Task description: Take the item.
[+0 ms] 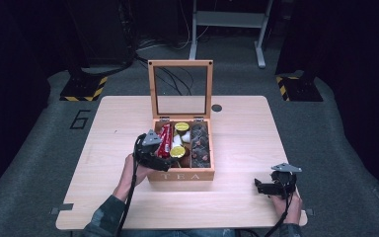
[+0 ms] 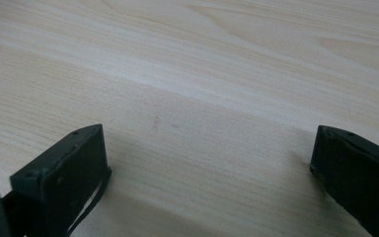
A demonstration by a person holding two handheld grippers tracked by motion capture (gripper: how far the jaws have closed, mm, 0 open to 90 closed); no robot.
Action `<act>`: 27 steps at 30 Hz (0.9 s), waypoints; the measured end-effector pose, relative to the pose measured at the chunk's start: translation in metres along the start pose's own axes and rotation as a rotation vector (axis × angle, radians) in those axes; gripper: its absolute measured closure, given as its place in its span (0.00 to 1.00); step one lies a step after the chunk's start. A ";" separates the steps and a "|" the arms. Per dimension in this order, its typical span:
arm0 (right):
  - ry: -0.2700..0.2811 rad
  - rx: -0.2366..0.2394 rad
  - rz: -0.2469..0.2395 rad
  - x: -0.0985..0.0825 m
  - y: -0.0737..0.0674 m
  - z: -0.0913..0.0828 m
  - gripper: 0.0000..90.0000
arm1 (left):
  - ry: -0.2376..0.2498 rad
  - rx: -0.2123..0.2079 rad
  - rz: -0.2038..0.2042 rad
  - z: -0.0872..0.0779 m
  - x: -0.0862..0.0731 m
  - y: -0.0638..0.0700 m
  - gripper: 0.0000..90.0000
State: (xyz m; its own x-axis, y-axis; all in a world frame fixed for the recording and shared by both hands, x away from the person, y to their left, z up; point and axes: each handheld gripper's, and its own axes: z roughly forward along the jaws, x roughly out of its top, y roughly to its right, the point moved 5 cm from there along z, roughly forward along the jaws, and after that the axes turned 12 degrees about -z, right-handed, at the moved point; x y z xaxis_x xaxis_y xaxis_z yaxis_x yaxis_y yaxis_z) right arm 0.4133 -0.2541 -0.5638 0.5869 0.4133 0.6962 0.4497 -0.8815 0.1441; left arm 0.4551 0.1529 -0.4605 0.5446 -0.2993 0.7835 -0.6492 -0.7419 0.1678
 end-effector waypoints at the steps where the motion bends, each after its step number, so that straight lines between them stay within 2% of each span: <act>1: -0.001 0.000 -0.001 0.000 0.000 0.000 0.00 | -0.008 -0.004 0.008 0.004 0.001 0.002 0.10; 4: -0.002 -0.002 -0.005 0.000 0.000 0.000 0.00 | -0.016 -0.007 0.018 0.009 0.002 0.004 0.15; 5: -0.002 -0.002 -0.005 0.000 0.000 0.000 0.00 | -0.038 -0.013 0.026 0.013 0.002 0.006 0.16; 8: -0.001 -0.003 -0.005 0.000 0.000 0.000 0.00 | -0.045 -0.012 0.035 0.017 0.003 0.008 0.17; 9: 0.000 -0.003 -0.002 0.000 0.000 0.000 0.00 | -0.055 -0.011 0.051 0.021 0.004 0.009 0.18; 12: 0.000 -0.003 -0.007 0.000 0.001 0.000 0.00 | -0.058 -0.014 0.053 0.025 0.004 0.011 0.20; 15: 0.000 -0.003 -0.006 0.000 0.001 0.000 0.00 | -0.085 -0.022 0.072 0.032 0.005 0.013 0.24; 27: -0.001 -0.002 -0.007 0.000 0.001 0.000 0.00 | -0.135 -0.008 0.086 0.045 0.004 0.016 0.29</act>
State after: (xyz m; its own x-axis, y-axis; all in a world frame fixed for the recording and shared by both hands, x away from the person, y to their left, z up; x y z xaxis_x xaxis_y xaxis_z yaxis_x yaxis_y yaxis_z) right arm 0.4134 -0.2547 -0.5640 0.5843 0.4192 0.6949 0.4522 -0.8792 0.1501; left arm 0.4710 0.1134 -0.4814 0.5528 -0.4398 0.7078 -0.7004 -0.7054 0.1087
